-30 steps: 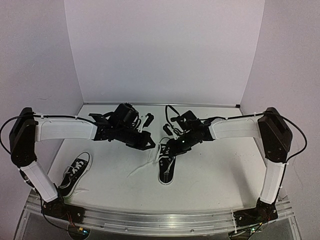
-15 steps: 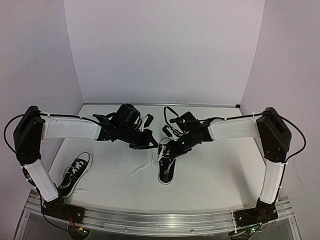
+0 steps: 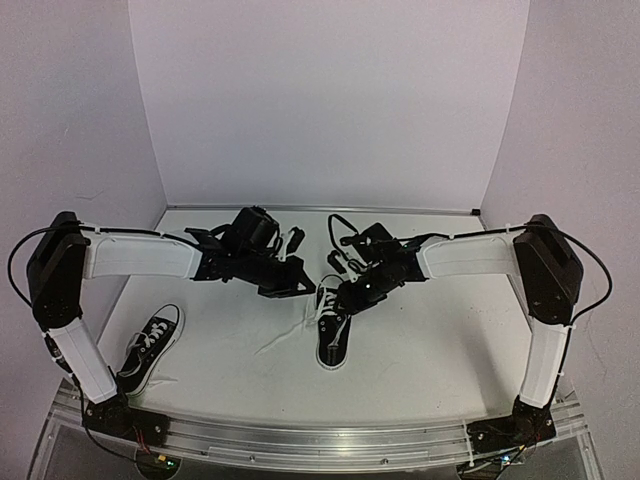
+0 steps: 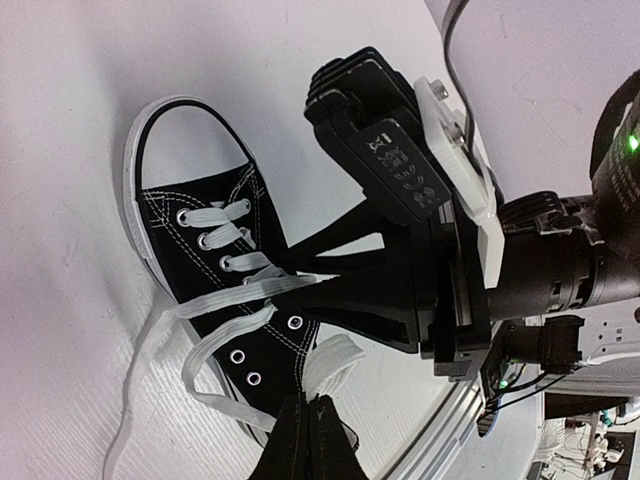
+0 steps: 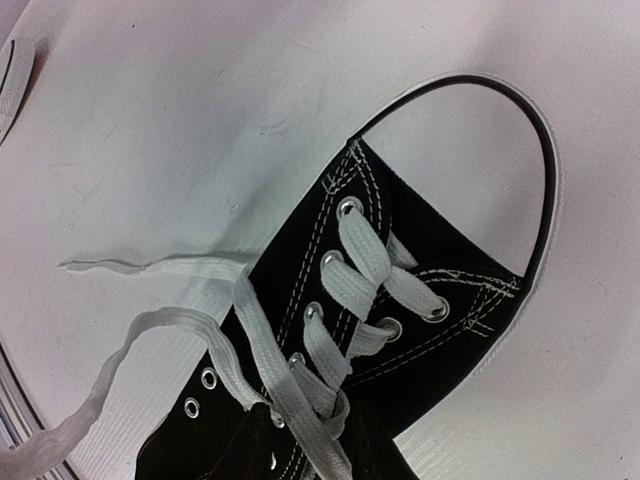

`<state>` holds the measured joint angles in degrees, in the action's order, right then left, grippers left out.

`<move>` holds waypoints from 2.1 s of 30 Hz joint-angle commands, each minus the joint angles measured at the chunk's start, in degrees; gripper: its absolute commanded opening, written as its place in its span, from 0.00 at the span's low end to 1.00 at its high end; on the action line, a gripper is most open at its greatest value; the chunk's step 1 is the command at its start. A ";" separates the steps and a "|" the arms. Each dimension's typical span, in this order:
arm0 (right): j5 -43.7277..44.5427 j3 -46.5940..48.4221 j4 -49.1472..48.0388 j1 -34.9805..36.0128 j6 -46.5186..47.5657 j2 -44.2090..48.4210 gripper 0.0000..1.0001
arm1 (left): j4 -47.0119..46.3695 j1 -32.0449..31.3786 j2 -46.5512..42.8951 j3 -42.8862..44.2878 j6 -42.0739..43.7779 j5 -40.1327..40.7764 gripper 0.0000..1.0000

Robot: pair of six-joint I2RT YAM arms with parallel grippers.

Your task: Tie the shoes

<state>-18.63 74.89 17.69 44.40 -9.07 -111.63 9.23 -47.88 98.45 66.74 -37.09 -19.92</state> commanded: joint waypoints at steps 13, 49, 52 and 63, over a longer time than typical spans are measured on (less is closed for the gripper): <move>-1.56 0.59 0.58 0.07 1.04 5.28 0.01 | -1.51 1.30 3.39 6.26 -13.98 3.57 0.00; -4.53 -3.70 -3.56 1.19 2.40 8.03 0.02 | -12.45 1.05 17.96 11.18 -29.33 7.81 0.00; -3.84 -3.79 -3.55 1.15 2.29 8.17 0.03 | -12.54 1.00 17.39 9.66 -28.16 5.57 0.00; -1.26 -3.66 -3.63 0.72 0.87 8.22 0.05 | -16.27 -0.40 14.74 2.81 -29.76 -5.09 0.00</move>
<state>-21.20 71.33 15.44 45.30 -7.77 -105.93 -4.58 -47.44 116.01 71.58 -66.10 -19.91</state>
